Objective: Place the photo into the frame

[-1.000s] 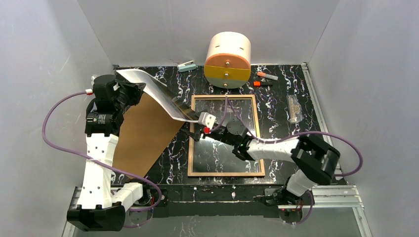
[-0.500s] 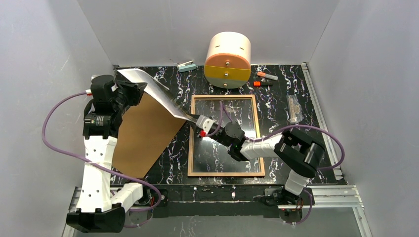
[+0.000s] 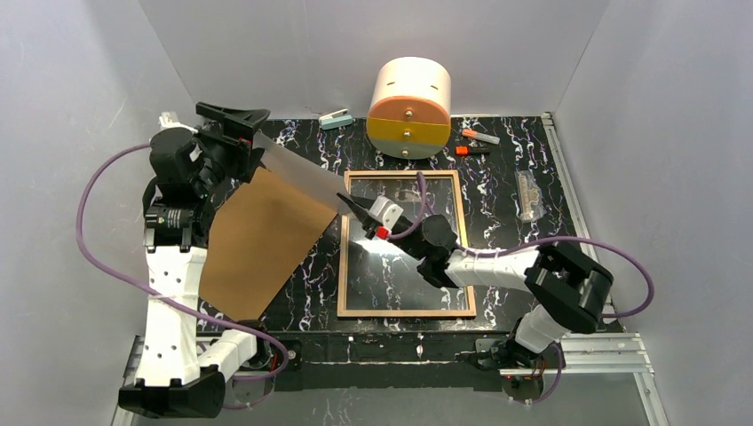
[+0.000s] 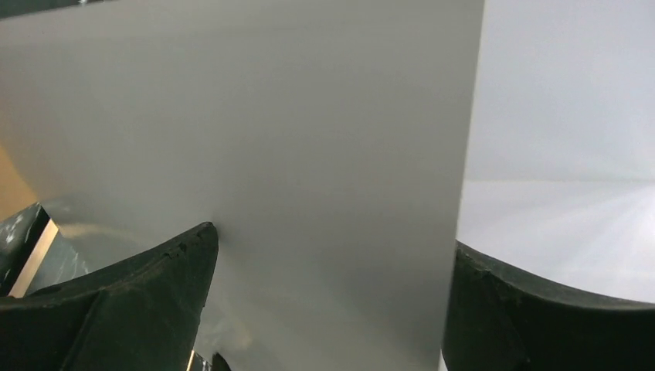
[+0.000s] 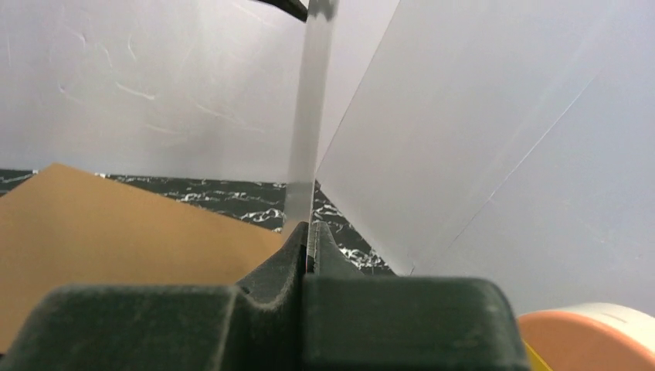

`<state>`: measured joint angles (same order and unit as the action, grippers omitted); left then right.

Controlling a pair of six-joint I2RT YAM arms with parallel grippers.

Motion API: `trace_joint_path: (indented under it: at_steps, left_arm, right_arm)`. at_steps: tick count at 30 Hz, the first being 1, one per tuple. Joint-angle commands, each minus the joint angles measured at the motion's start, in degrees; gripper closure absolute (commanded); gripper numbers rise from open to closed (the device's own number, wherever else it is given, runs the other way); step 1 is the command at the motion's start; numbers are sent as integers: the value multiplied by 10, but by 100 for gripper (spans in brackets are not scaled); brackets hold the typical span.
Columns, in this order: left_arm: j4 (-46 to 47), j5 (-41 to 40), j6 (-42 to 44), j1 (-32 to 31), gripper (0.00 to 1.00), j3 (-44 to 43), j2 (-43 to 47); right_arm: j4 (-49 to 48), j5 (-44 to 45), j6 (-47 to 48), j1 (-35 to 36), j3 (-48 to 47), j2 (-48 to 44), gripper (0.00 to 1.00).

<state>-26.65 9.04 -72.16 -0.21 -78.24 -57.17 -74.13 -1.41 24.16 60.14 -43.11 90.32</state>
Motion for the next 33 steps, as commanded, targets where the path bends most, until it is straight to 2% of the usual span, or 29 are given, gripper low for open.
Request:
trace_joint_path:
  at_steps: [1,6,9,12,16,21,27,33]
  left_arm:
    - [63,87,76,1,2,-43,-28]
    - [82,120,139,1,1,-69,-23]
    - [84,151,169,1,1,-89,-22]
    - [101,190,180,1,1,-103,-21]
    - [104,197,194,1,2,-125,-16]
    - [103,206,201,1,2,-151,-24]
    - [99,208,214,1,2,-107,-16]
    - [38,191,269,1,2,-90,-12]
  right_arm:
    - [9,11,-19,1,-16,-54,99]
    - [83,11,-12,-8,-33,-89,99]
    - [216,11,53,-20,-74,-113,99]
    - [284,18,72,-52,-107,-131,99]
    - [335,-9,82,-92,-132,-163,99]
    - [495,-12,72,-125,-205,-197,99]
    - [625,-17,-26,-145,-291,-216,99]
    - [803,27,-240,-150,-422,-184,99]
